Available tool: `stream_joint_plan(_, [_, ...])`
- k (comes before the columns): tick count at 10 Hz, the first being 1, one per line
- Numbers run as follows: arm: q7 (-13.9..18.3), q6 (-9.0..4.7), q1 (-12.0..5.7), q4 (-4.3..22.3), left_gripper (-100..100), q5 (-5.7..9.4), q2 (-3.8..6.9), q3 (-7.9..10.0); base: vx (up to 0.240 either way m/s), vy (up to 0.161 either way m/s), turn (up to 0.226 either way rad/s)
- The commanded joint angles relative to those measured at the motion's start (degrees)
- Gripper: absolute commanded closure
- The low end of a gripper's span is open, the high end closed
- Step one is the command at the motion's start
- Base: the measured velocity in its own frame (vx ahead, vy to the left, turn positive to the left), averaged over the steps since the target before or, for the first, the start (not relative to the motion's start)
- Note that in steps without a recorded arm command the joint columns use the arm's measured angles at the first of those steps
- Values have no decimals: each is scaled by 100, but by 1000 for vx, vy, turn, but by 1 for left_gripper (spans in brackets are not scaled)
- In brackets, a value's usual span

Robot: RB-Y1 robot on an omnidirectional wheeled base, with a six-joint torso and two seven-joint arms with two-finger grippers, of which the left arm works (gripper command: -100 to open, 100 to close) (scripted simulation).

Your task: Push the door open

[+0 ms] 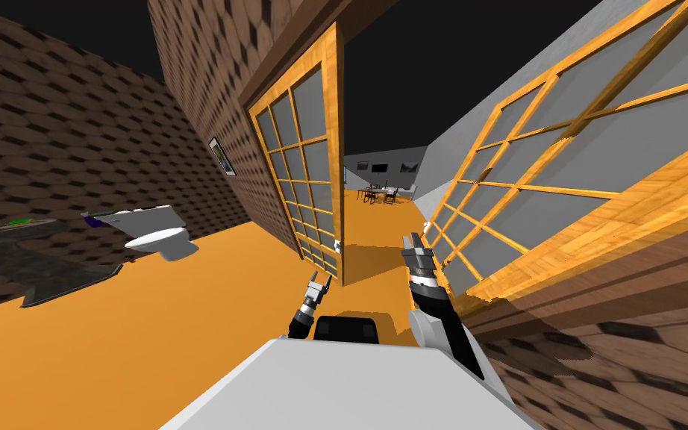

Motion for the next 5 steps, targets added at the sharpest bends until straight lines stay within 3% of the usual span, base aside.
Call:
stream_joint_plan(1, [-231, -62, -31, 206, -100, -63, -23, -59, 133, 74, -74])
stream_joint_plan(5, [-646, -186, -46, 575, -100, -180, -57, -174, 122, 77, -61])
